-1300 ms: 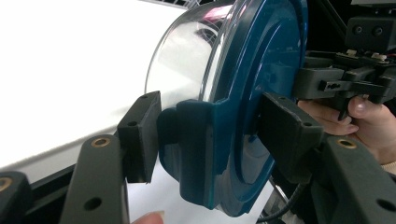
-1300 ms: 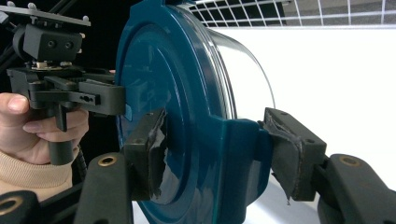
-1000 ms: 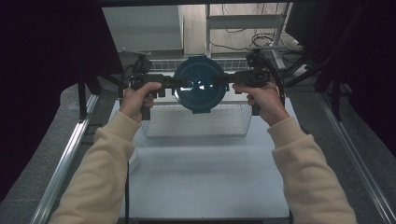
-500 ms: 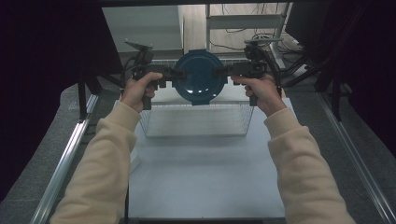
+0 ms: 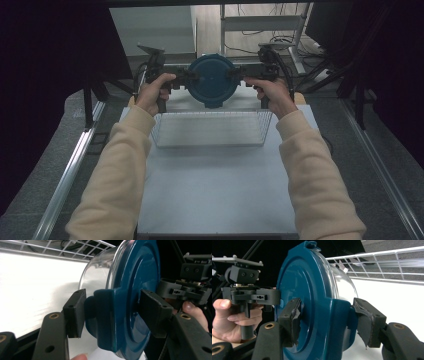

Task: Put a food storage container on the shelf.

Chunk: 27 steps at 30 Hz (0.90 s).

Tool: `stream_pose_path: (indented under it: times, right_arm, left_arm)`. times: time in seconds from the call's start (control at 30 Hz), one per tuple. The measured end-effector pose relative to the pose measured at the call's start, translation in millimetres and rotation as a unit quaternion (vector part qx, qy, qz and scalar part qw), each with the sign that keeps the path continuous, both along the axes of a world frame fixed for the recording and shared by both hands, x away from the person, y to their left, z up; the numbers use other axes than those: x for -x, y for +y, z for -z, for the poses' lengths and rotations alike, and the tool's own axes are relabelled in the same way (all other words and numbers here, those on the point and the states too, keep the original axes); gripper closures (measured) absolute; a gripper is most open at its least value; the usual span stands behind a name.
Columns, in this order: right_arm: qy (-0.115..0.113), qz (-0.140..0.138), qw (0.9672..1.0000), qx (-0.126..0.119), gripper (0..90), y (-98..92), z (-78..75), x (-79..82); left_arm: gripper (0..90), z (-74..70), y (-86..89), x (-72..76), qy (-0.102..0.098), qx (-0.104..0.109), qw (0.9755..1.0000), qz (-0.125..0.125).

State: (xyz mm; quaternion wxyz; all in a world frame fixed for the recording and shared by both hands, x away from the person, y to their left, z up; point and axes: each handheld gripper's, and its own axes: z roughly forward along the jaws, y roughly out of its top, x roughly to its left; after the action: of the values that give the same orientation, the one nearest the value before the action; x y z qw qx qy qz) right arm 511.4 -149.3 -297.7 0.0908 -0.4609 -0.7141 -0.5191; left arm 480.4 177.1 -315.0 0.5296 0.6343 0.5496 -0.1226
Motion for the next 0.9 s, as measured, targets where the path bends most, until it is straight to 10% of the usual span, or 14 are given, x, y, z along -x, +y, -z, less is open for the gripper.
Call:
stream_pose_path:
  times: [0.43,0.6,0.77,0.9]
  right_arm:
    - [0.088,0.045,0.9949,-0.02,34.6,3.6,19.6,-18.5]
    - [0.083,0.051,0.995,-0.02,33.1,4.3,19.8,-16.3]
    - [0.048,0.06,0.997,0.005,13.2,11.1,12.7,-8.8]
    - [0.012,0.087,0.9945,0.056,7.4,12.6,5.8,-0.1]
  left_arm:
    - [39.3,20.1,-1.4,-20.2,0.031,0.035,0.998,-0.041]
    - [37.9,22.6,-2.8,-17.3,0.017,0.04,0.998,-0.046]
    - [25.1,14.5,-10.3,-9.1,-0.02,0.009,0.997,-0.075]
    - [19.2,5.1,-14.8,0.9,-0.05,-0.018,0.9943,-0.092]
